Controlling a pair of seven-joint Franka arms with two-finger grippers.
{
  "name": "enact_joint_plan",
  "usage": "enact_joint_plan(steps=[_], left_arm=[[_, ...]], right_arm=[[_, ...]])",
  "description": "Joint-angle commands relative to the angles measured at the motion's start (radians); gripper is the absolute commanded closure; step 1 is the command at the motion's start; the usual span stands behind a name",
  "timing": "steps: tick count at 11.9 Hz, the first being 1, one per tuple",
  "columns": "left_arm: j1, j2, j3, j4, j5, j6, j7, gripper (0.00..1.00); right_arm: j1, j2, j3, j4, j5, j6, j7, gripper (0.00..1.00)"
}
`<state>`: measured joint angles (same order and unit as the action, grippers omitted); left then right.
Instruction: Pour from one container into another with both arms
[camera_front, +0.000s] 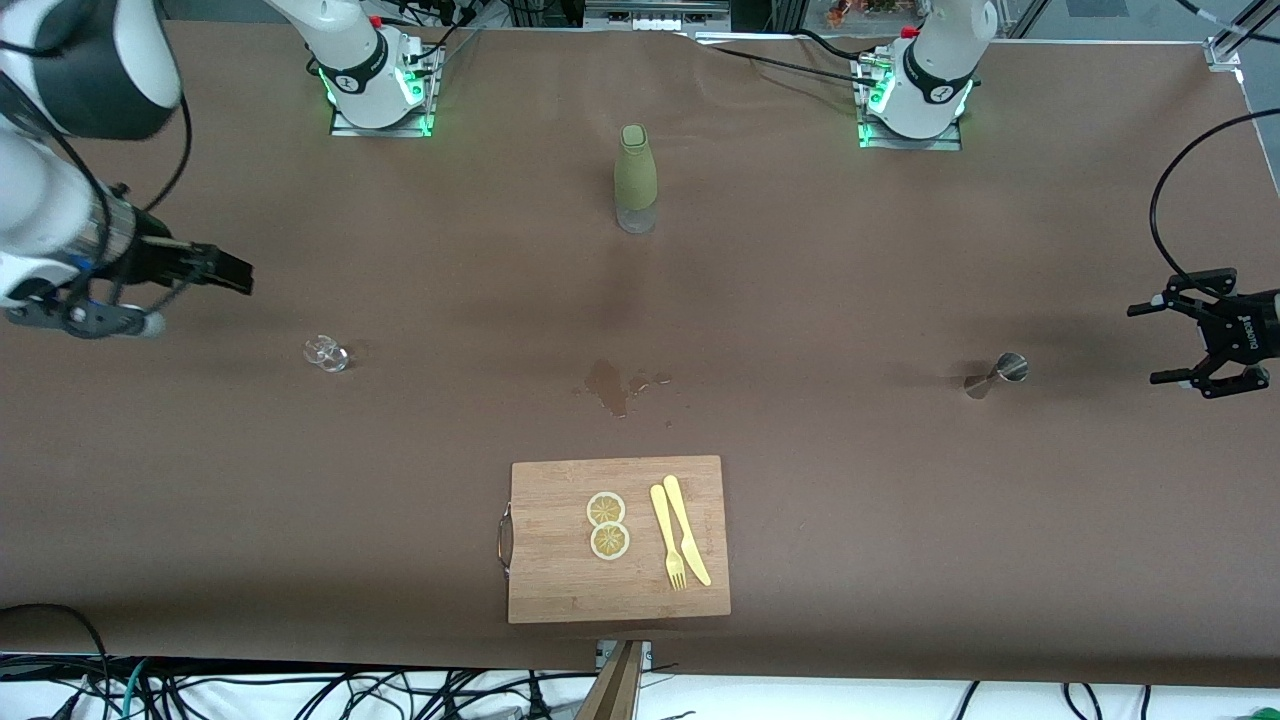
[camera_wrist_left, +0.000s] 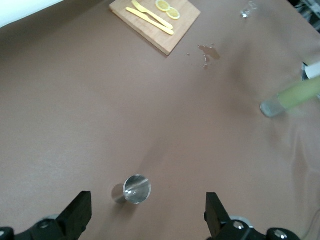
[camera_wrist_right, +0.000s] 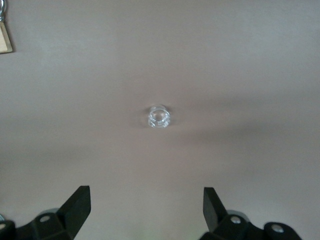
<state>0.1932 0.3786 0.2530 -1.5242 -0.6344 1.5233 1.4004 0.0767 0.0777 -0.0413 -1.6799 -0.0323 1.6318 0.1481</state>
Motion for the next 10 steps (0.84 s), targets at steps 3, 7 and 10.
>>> enact_joint_plan(steps=[3,7,10], left_arm=[[-0.104,-0.087,-0.009,-0.025,0.091,0.046,-0.341,0.00],[-0.202,-0.153,-0.023,-0.024,0.212,0.087,-0.711,0.00],[-0.238,-0.161,-0.031,-0.016,0.292,0.089,-0.838,0.00]], right_arm=[[-0.040,-0.108,0.008,-0.003,-0.009,-0.049,0.010,0.00],[-0.055,-0.124,-0.015,-0.006,0.003,-0.077,-0.014,0.00],[-0.055,-0.119,-0.017,-0.009,0.020,-0.038,-0.028,0.00]])
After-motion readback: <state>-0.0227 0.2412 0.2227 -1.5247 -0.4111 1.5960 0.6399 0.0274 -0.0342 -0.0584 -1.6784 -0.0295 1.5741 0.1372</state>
